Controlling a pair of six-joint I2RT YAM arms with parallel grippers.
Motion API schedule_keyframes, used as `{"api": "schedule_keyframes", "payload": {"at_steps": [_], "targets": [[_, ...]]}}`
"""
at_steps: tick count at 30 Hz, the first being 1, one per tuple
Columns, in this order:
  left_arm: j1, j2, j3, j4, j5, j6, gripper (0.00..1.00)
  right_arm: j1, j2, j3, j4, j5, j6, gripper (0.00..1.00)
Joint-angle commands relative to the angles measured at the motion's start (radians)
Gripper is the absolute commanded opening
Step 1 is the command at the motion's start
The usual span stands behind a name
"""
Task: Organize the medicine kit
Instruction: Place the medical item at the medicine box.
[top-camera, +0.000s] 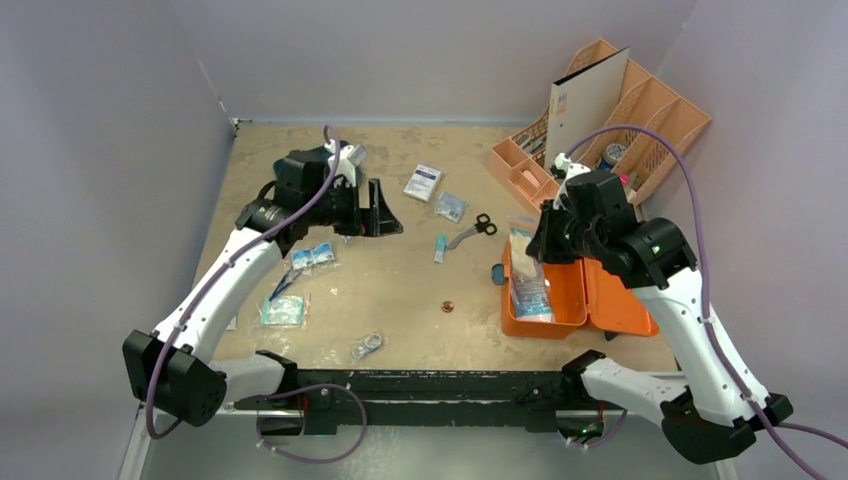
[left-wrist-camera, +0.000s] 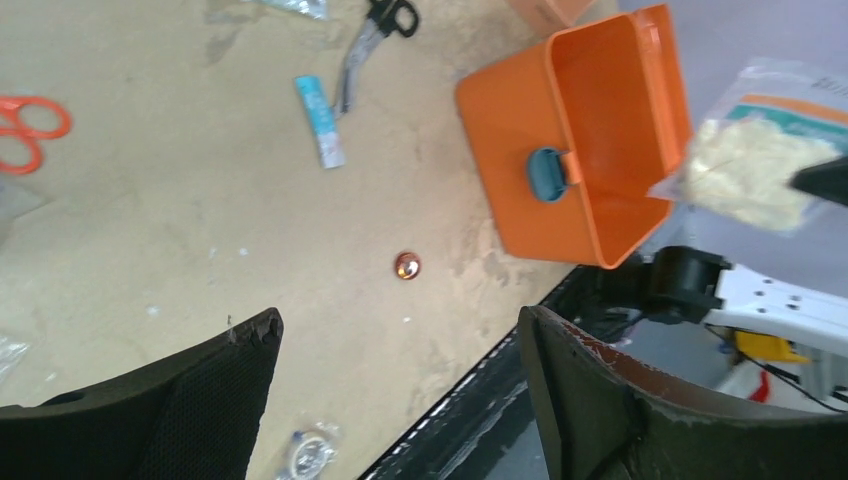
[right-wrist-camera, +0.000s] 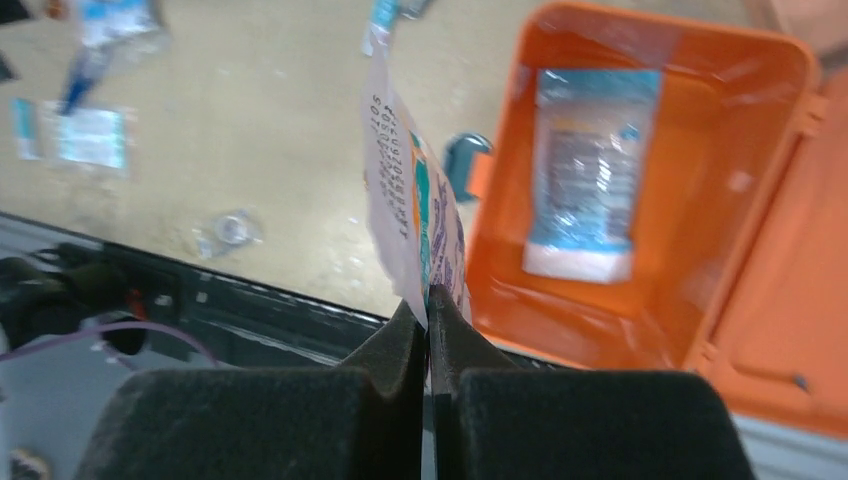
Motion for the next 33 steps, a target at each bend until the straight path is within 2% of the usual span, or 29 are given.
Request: {"api": "schedule_keyframes", "payload": {"at_steps": [1, 5, 9, 17, 19, 23, 29, 33], "targets": [[-0.004, -0.049, -0.065, -0.019, -0.142, 0.148, 0.86, -0.004, 0.05, 0.056, -0.275, 0.157, -0.067, 0.0], [-0.004, -0.044, -0.091, -0.032, -0.177, 0.189, 0.86, -0.013, 0.123, 0.03, -0.302, 0.201, -0.067, 0.0], [-0.004, -0.046, -0.093, -0.043, -0.178, 0.206, 0.86, -0.037, 0.154, -0.031, -0.225, 0.171, -0.081, 0.0], [-0.004, -0.062, -0.102, -0.046, -0.177, 0.214, 0.86, -0.092, 0.223, -0.165, -0.045, 0.064, -0.1, 0.0], [-0.004, -0.07, -0.106, -0.046, -0.183, 0.215, 0.86, -0.115, 0.22, -0.218, 0.045, -0.003, -0.13, 0.0], [-0.004, -0.071, -0.107, -0.047, -0.181, 0.213, 0.87, -0.186, 0.269, -0.288, 0.12, -0.098, -0.151, 0.0], [-0.004, -0.076, -0.111, -0.049, -0.19, 0.213, 0.87, -0.233, 0.305, -0.341, 0.192, -0.118, -0.163, 0.0], [-0.004, -0.075, -0.11, -0.052, -0.208, 0.216, 0.87, -0.262, 0.324, -0.35, 0.176, -0.022, -0.182, 0.22]]}}
